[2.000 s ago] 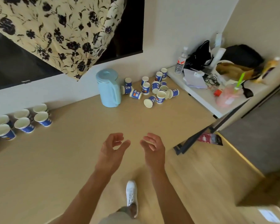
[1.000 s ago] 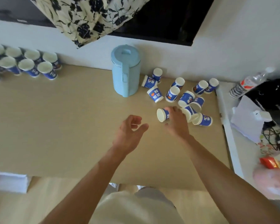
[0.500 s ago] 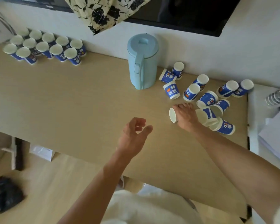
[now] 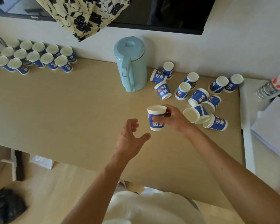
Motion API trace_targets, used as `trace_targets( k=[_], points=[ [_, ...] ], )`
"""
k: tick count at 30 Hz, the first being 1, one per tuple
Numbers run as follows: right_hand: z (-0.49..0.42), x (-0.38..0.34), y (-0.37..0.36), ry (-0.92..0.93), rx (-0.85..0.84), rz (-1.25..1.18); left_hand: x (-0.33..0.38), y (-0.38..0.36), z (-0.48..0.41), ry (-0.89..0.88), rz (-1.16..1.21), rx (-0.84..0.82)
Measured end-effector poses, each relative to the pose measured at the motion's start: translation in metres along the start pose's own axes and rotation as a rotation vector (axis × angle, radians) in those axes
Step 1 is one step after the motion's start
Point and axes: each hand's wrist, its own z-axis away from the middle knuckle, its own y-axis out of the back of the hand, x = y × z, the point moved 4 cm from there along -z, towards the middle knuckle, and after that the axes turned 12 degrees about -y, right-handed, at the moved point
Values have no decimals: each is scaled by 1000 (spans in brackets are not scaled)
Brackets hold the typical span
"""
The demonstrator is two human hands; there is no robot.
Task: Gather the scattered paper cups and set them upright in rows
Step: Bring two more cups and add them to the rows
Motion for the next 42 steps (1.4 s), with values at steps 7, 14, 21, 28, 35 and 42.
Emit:
trace_targets(
  k=[7, 14, 21, 28, 35, 42],
  points=[
    [43, -7, -11, 17, -124, -175, 23, -16, -2, -163, 75, -25],
    [56, 3, -3, 38, -184, -207, 35, -25, 1, -210, 74, -27],
    [33, 41, 80, 50, 504, 145, 30, -17, 4, -172, 89, 37],
    [0, 77, 94, -47, 763, 962, 24, -21, 15, -147, 114, 42],
    [-16, 74, 87, 0, 843, 953, 8, -6, 26, -97, 125, 102],
    [-1, 49, 52, 216, 672, 313, -6, 14, 38, -93, 201, 170]
  ],
)
